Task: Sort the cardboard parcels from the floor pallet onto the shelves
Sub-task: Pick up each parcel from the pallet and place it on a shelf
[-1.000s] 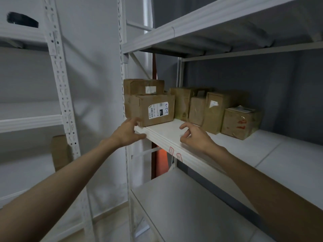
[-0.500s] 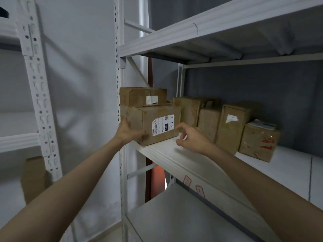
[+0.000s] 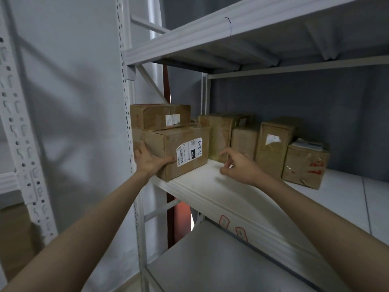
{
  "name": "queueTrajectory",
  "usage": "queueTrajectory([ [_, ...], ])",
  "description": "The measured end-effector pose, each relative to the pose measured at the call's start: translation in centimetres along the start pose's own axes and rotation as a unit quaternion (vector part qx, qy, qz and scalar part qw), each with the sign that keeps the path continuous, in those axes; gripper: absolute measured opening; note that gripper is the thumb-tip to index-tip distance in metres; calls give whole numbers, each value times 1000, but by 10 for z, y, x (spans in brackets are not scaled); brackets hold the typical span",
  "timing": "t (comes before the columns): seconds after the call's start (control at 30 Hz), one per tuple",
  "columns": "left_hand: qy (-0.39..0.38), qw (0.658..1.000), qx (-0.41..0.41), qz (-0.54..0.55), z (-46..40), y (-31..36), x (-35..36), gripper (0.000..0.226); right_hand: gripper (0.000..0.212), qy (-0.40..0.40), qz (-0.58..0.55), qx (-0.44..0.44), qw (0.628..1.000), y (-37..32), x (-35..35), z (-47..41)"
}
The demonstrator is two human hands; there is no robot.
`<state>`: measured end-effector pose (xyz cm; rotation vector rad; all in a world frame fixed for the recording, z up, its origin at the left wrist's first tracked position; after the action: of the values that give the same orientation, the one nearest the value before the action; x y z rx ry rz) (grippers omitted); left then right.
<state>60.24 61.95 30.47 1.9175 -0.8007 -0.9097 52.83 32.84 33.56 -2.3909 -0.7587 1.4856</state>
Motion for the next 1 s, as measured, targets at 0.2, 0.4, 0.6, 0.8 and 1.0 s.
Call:
queueTrajectory([
  [0.2,21,1000,21,6,18,3,-7,129,51,-7,0,9,1000,6,-5,18],
  [0.4,-47,995,68,62,63,15,-32,108,76,34,-76,78,994,18,-16,45],
  [0.6,-77,992,38,94,134,25,-62,103,107,36,-226,137,964,29,-25,92],
  [0.8,-93,989,3,112,203,25,-88,115,108,40,-321,132,937,13,-37,147],
  [1.0,-127,981,9,147,249,39,-97,98,72,77,-339,99,932,-2,-71,206],
])
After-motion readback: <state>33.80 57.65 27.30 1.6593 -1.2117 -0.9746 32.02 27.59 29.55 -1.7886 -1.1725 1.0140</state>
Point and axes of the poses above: each hand's wrist, its own z-axis away from the middle knuckle, its own x-axis out of the palm, y = z × x, the point moved 6 cm from there along -z, towards the middle knuckle, and after that the axes turned 8 degrees about y, right-handed, at the moved point
